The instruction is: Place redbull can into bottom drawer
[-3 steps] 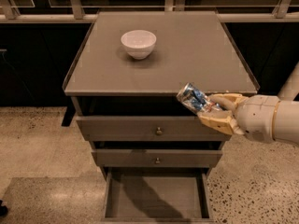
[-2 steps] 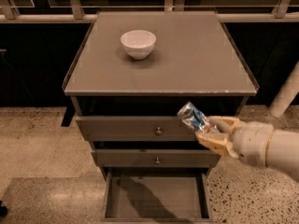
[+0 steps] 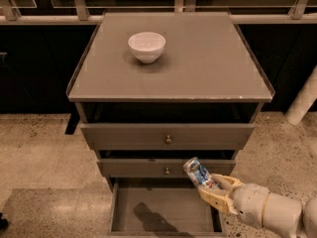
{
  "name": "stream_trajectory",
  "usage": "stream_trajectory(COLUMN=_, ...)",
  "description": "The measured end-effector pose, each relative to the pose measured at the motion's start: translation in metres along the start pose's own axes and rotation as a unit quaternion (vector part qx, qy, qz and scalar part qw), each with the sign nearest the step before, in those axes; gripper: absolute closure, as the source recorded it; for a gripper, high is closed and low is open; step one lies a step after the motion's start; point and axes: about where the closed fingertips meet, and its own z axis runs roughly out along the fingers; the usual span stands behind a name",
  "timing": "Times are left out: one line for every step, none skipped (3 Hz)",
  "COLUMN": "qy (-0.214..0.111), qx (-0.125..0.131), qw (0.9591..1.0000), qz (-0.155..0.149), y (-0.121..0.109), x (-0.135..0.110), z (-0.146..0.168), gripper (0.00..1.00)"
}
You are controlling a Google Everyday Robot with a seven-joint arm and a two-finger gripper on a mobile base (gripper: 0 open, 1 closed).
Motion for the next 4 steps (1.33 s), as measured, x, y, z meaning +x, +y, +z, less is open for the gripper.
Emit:
stream_trajectory(qy=-0.001, qx=0.002, qw=1.0, qz=-0.001, y=0.002, x=0.0, z=0.0, gripper=1.0)
stream_trajectory(qy=-0.011, qx=0.012, qw=0.9992, qz=0.036, y=-0.018, x=0.03, z=0.01, gripper=1.0)
stream_trajectory(qy=-0.027, qx=0.024, qw=0.9955, qz=0.087, y=-0.055, x=0.079, z=0.031, gripper=1.0)
stream_trajectory(qy=-0.042, qx=0.008, qw=0.9875, qz=0.151, y=-0.082, x=0.135, z=0.069, gripper=1.0)
